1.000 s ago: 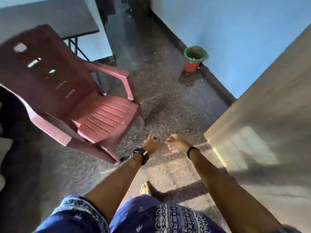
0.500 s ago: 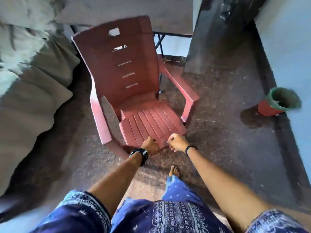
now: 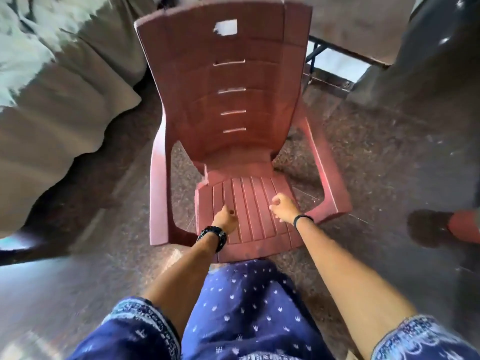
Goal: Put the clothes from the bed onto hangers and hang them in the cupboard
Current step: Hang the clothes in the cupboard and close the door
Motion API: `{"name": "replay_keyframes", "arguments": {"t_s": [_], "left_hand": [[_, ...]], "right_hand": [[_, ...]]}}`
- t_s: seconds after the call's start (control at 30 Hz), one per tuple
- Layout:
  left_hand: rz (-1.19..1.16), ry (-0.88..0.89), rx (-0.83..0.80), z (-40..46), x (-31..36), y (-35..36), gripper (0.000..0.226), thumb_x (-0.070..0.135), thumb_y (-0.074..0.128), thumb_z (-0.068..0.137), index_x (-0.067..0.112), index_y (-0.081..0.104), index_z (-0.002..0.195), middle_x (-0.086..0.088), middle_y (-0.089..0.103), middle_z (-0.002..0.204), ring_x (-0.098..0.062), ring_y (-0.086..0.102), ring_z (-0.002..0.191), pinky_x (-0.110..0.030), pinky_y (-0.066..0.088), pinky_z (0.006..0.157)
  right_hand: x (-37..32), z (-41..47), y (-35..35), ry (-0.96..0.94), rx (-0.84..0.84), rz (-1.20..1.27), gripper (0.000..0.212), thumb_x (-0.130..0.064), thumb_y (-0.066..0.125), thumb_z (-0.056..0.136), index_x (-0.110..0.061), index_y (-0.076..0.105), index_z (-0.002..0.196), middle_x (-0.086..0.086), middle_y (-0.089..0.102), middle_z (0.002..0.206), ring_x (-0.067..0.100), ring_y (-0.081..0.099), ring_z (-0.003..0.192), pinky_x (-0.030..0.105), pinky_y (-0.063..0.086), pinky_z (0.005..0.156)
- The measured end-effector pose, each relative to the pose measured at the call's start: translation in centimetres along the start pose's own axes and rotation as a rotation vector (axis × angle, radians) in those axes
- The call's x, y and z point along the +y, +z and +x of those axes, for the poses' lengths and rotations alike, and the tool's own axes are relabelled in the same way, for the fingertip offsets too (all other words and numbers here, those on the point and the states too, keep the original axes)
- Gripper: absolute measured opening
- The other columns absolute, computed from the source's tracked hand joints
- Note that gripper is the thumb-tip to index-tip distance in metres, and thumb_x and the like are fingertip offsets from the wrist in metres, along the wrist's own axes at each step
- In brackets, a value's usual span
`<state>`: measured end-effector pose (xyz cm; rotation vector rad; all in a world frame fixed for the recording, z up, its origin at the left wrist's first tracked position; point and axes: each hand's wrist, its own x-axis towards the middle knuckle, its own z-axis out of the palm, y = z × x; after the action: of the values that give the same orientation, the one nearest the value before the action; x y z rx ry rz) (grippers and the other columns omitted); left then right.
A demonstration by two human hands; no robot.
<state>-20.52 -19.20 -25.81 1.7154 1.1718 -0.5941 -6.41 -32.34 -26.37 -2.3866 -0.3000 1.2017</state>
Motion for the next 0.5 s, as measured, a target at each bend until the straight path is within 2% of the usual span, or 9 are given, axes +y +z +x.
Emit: {"name": "replay_keyframes", "arguments": {"t_s": [0.1,0.2,0.23,0.27,0.33,0.4,0.47,0.5], "left_hand": [[0.037,-0.024,-0.023,3.4,1.0,-1.3,0.033,0.009,0.044,0.091,0.001,0.046,0.123,-0.019,0.055,0.126,-0.034,0.053,0.113,-0.032,0.042,0.087],[0.011,-0.069,-0.026,6.7,1.3,-2.6,0.036,0.007,0.044,0.091,0.001,0.045,0.127,-0.020,0.052,0.130,-0.036,0.050,0.119,-0.033,0.039,0.093],[0.008,-0.093,-0.027,8.2,1.1,-2.9,0.037,0.007,0.044,0.091,0.002,0.044,0.128,-0.020,0.051,0.131,-0.036,0.049,0.119,-0.034,0.039,0.095],[0.011,-0.112,-0.015,9.4,0.9,-3.3,0.038,0.006,0.044,0.091,0.003,0.044,0.129,-0.020,0.049,0.132,-0.036,0.049,0.119,-0.036,0.040,0.097],[0.014,-0.171,0.022,11.9,-0.1,-3.8,0.040,0.008,0.046,0.089,0.007,0.044,0.130,-0.016,0.046,0.133,-0.034,0.047,0.120,-0.041,0.040,0.102],[0.013,-0.215,0.098,14.2,-1.2,-3.9,0.041,0.013,0.049,0.088,0.008,0.044,0.129,-0.015,0.043,0.133,-0.034,0.044,0.121,-0.043,0.038,0.104],[0.013,-0.235,0.195,16.5,-2.3,-3.9,0.046,0.020,0.055,0.089,0.006,0.042,0.130,-0.017,0.040,0.134,-0.036,0.041,0.123,-0.042,0.034,0.105],[0.008,-0.252,0.229,17.3,-2.7,-3.9,0.051,0.024,0.057,0.089,0.004,0.039,0.133,-0.019,0.038,0.136,-0.038,0.039,0.126,-0.042,0.032,0.105]], "right_hand": [[0.6,3.6,0.0,0.055,0.008,-0.063,0.011,-0.010,0.059,0.088,-0.015,0.051,0.094,0.009,0.055,0.089,0.022,0.052,0.080,0.020,0.040,0.051],[1.2,6.9,0.2,0.097,-0.005,-0.114,0.014,-0.007,0.058,0.088,-0.006,0.061,0.101,0.015,0.061,0.099,0.031,0.059,0.092,0.034,0.047,0.078],[1.4,8.3,0.4,0.119,-0.010,-0.118,0.011,-0.007,0.059,0.087,-0.008,0.063,0.097,0.016,0.063,0.102,0.033,0.060,0.098,0.036,0.047,0.084],[1.4,9.2,0.4,0.129,-0.005,-0.117,0.007,-0.007,0.060,0.086,-0.013,0.062,0.088,0.015,0.064,0.102,0.034,0.061,0.100,0.038,0.048,0.086],[1.8,11.5,0.8,0.162,0.008,-0.113,0.020,-0.004,0.060,0.085,-0.018,0.057,0.072,0.017,0.065,0.093,0.033,0.062,0.094,0.037,0.049,0.081],[2.3,13.3,1.0,0.208,0.015,-0.091,0.023,0.000,0.059,0.085,-0.015,0.056,0.067,0.018,0.062,0.086,0.029,0.058,0.086,0.031,0.044,0.075],[2.8,15.2,1.1,0.256,0.055,-0.074,0.005,0.001,0.060,0.086,0.000,0.064,0.084,0.022,0.063,0.094,0.031,0.059,0.094,0.032,0.042,0.079],[3.3,16.2,1.2,0.273,0.088,-0.070,0.013,0.000,0.060,0.087,0.007,0.062,0.098,0.026,0.062,0.104,0.033,0.058,0.102,0.033,0.042,0.084]]}}
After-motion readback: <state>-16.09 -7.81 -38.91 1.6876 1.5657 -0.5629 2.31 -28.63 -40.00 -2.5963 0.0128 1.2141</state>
